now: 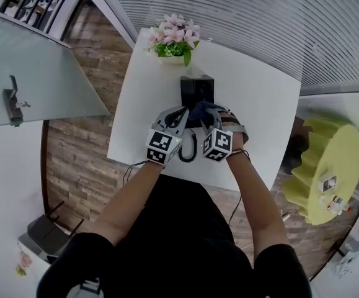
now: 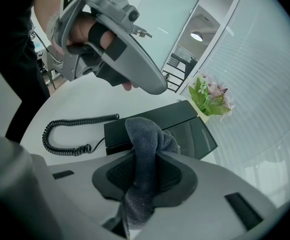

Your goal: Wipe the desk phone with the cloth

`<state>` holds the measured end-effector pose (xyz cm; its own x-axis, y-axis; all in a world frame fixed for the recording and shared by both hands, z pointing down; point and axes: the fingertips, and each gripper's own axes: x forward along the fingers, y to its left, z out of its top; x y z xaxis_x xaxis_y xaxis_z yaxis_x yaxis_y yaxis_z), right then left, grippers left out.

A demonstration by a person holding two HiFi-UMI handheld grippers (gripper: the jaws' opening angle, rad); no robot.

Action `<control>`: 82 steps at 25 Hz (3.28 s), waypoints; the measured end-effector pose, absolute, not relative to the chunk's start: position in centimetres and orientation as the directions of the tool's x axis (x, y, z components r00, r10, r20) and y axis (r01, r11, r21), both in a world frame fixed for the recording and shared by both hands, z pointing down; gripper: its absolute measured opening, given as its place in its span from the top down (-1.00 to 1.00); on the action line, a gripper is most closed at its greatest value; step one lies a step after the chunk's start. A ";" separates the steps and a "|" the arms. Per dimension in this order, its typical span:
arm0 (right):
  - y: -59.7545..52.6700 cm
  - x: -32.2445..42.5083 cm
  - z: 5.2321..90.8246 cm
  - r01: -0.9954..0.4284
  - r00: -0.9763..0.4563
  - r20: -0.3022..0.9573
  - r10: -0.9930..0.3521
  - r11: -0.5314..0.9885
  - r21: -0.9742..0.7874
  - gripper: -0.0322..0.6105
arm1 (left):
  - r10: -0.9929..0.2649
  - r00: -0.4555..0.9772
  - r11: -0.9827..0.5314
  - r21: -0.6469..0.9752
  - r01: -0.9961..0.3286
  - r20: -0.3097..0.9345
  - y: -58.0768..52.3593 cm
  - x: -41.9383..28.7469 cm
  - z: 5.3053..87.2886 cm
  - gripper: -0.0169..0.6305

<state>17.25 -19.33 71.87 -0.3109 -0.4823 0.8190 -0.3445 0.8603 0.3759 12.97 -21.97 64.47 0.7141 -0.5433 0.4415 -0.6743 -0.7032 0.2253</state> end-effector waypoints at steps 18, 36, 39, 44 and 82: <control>-15.9 17.1 73.5 -0.368 -0.309 0.840 -0.446 0.870 0.327 0.58 | -0.553 0.702 -0.691 0.224 -0.688 0.449 -20.6 12.1 64.9 0.92; -14.4 16.9 68.4 -0.674 -0.485 0.706 -0.517 0.735 0.075 0.57 | -0.571 0.702 -0.693 0.209 -0.690 0.426 -17.1 10.7 62.8 0.92; -13.7 16.7 63.2 -0.735 -0.555 0.580 -0.596 0.678 -0.008 0.57 | -0.570 0.712 -0.708 0.195 -0.679 0.410 -15.8 10.2 60.7 0.92; -13.7 16.7 55.1 -0.762 -0.610 0.401 -0.683 0.645 -0.060 0.57 | -0.580 0.746 -0.739 0.174 -0.651 0.328 -14.6 9.8 54.6 0.92; -7.3 17.5 32.1 -0.773 -0.632 -0.055 -0.773 0.634 -0.031 0.57 | -0.506 0.858 -0.858 0.047 -0.511 0.085 -8.4 11.3 34.4 0.92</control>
